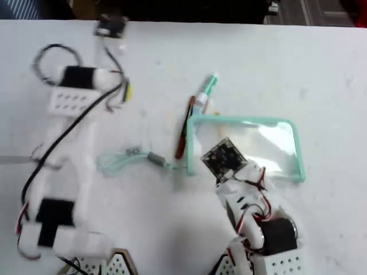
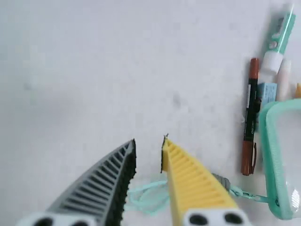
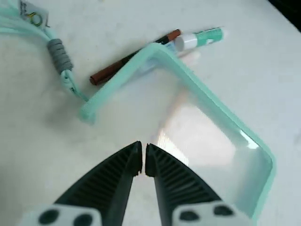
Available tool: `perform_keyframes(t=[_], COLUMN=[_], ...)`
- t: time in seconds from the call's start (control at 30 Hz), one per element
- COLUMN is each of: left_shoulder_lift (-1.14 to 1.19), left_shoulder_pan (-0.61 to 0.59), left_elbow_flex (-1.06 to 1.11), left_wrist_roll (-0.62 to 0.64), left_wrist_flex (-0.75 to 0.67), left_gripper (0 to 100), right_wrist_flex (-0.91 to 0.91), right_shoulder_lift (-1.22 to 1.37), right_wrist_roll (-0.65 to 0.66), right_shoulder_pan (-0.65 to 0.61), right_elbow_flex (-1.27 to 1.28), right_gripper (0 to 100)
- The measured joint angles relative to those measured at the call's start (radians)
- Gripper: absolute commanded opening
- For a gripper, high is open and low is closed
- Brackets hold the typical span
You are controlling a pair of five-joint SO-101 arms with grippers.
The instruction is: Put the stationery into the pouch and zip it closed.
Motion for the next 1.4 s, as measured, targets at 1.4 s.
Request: perform_keyframes(t=[1.4], left_shoulder_lift=[-1.185], left_shoulder_pan=[-0.315], left_elbow_flex=[1.626], left_wrist_roll=[0.097], left_wrist_flex=[-1.157], left_gripper=[2], right_wrist_flex=[-0.101], right_shoulder_lift=[1.685], right_wrist_roll=[-0.034], right_shoulder_pan=[-0.443], right_elbow_flex=[-0.982], right_gripper=[24.7])
